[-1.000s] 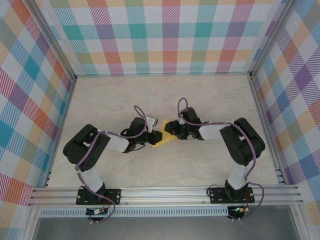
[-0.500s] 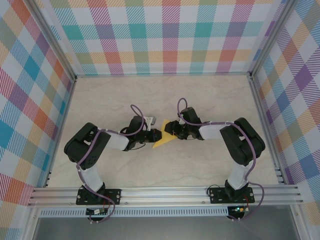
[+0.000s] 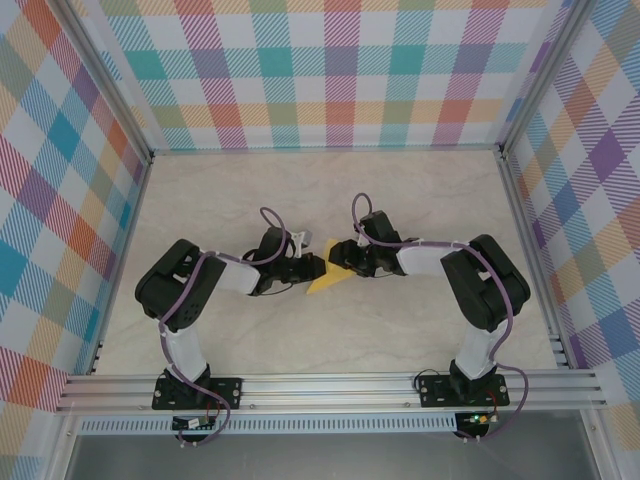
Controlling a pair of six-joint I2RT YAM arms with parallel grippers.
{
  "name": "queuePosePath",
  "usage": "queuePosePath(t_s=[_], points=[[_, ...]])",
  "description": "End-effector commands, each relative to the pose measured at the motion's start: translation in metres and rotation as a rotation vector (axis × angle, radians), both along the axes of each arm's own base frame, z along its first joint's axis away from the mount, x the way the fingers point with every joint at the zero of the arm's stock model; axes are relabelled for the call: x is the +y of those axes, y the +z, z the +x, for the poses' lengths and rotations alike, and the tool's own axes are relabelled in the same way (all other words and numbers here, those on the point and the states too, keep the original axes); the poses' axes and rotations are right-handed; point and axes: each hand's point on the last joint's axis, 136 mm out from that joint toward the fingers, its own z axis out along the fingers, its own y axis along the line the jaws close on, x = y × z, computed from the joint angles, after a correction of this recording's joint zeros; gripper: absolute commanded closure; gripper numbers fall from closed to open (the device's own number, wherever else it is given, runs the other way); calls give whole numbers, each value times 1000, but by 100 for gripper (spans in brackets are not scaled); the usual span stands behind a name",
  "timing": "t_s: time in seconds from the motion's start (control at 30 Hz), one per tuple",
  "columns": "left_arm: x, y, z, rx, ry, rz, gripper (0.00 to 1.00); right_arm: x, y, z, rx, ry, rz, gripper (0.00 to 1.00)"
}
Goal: Fold a paper plane with a square sheet of paper (pick it up from the middle)
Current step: Fourth fold the wing at the center of the table.
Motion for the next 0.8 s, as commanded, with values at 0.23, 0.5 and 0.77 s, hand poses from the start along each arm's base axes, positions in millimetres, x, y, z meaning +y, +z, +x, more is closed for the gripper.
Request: queuePosePath(t_s=[0.23,0.5,0.77], points=[[16,-11,5,61,80,14,88,-8,29,11,-74,-47,-1,44],[18,-17,3,86,104,-1,88,4,20,11,-18,9,5,45],[24,-16,7,100,170,-30,89,4,11,11,21,12,-21,44]])
